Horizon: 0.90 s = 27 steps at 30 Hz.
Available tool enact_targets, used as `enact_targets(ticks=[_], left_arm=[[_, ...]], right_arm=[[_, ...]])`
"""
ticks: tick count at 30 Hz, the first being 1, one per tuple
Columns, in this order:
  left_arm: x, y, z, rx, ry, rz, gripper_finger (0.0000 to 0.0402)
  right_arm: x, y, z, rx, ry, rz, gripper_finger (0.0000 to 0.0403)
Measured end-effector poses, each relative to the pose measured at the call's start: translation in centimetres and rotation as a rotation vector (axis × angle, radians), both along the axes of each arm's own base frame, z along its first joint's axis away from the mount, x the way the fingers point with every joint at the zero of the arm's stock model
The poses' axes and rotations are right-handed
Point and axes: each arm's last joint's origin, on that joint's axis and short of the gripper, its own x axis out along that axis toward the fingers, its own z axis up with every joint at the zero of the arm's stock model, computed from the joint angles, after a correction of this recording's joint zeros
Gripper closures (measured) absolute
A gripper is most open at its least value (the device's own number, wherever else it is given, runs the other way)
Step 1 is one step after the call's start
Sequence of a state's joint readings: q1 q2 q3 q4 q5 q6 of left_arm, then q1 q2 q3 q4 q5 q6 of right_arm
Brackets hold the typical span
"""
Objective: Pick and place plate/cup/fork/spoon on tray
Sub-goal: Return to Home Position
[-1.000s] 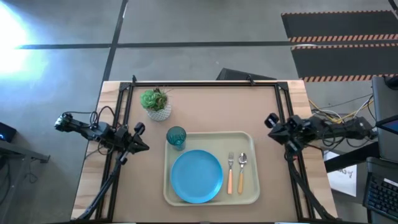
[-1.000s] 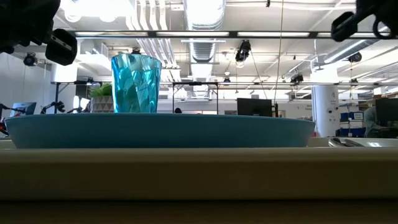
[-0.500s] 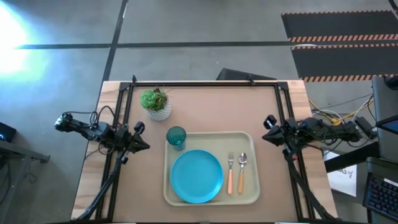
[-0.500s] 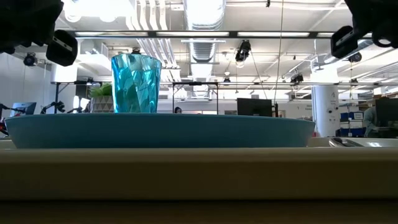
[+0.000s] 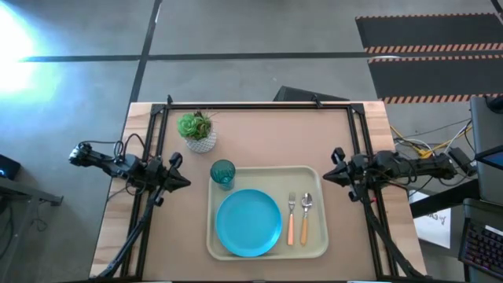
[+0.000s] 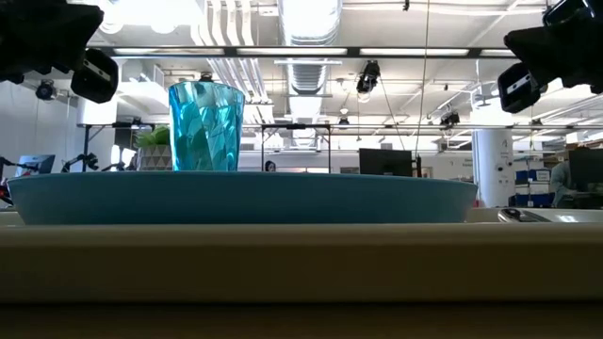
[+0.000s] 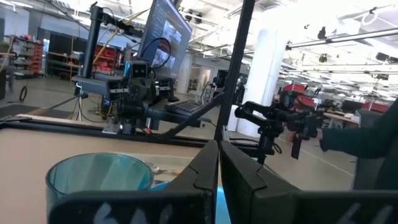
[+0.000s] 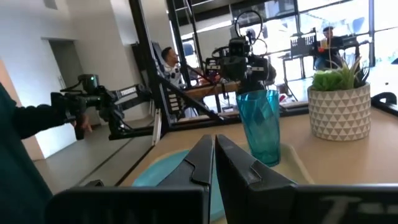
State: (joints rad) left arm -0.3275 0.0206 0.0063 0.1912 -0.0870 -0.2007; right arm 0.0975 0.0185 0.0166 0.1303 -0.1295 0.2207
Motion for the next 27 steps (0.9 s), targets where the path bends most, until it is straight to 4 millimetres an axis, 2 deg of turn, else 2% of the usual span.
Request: enact_targets(ticks=[9,12,22,27], left_arm=[[0.1,0.0,0.0,0.081,-0.015,0.027,0.0402],[0.1,0.0,0.0,0.119,-0.021,0.048,0.0402],[0.6,0.2,-0.5,0.173,0.026,0.147,0.0402],[0.7,0.6,0.6,0.289,-0.091,0.234,0.0402]], right_arm=[[0.1,0.0,-0.1,0.006,0.011,-0.012,0.0394],[0.1,-0.2,-0.1,-0.056,0.002,-0.088,0.0394],[0.2,-0.2,-0.6,-0.153,0.038,-0.095,0.0394],[0.3,-0.8,-0.8,-0.185,0.066,-0.214,0.0394]])
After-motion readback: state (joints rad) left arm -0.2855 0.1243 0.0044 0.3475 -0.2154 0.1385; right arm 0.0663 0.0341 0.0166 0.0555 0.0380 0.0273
